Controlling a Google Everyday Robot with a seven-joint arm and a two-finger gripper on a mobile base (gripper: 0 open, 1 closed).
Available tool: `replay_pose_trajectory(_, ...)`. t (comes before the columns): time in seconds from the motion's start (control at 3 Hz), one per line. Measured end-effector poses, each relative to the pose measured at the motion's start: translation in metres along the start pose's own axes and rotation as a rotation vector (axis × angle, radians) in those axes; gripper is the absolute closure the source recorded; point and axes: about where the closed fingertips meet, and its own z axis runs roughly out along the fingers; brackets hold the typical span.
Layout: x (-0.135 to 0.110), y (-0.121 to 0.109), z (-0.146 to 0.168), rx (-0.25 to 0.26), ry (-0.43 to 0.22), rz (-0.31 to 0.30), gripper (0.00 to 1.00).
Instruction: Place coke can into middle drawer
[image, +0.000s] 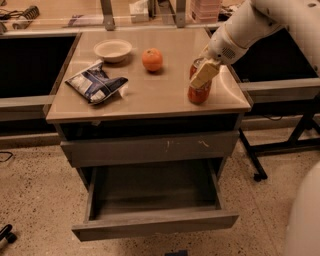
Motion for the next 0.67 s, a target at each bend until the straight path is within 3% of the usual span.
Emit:
replay_pose_trajectory(0.33,-0.011,0.029,-0.020,0.016,-0.057,-0.044,1.00)
replay_pose_trajectory(0.67,-0.023,0.066,-0.044,0.026,-0.113,-0.096,1.00)
